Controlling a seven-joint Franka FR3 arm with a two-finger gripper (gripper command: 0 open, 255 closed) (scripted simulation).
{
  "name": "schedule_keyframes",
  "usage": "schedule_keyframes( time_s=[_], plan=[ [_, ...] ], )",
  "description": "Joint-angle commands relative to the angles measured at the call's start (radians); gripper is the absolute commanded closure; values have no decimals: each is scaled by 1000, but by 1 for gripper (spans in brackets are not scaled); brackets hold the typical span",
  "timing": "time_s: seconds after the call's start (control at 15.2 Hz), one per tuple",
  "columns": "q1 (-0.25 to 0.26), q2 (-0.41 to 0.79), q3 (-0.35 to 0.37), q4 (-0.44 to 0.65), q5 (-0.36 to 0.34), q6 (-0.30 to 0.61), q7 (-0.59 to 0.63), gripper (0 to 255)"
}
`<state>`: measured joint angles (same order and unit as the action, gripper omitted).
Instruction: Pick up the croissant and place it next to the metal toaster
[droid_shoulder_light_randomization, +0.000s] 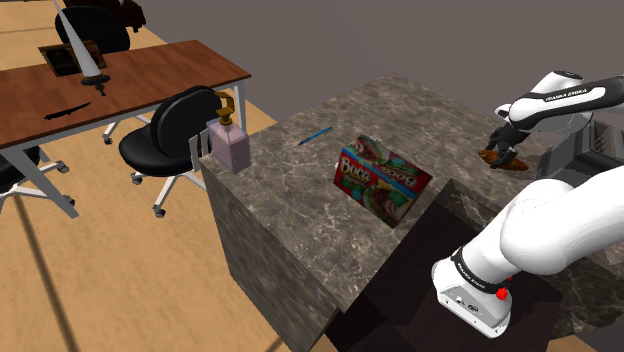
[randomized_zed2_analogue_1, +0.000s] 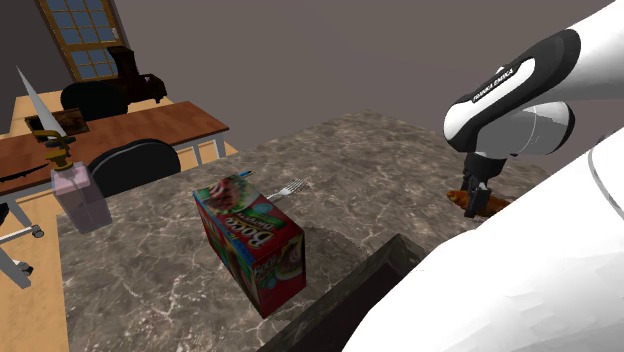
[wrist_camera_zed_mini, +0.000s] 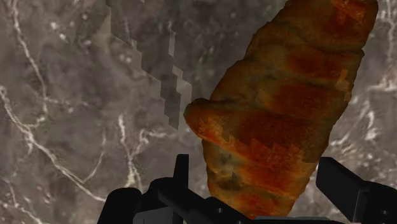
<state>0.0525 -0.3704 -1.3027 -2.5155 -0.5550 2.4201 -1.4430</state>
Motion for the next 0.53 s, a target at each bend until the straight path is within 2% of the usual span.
schedule_keyframes(
  time_s=[0.0, 0.13, 0.2, 0.46],
  plan=[
    [1, 1, -1, 0, 0, 1, 0, 0],
    [1, 0, -1, 0, 0, 1, 0, 0],
    [1, 0, -1, 0, 0, 1, 0, 255],
    [0, 0, -1, 0, 0, 1, 0, 255]
  ],
)
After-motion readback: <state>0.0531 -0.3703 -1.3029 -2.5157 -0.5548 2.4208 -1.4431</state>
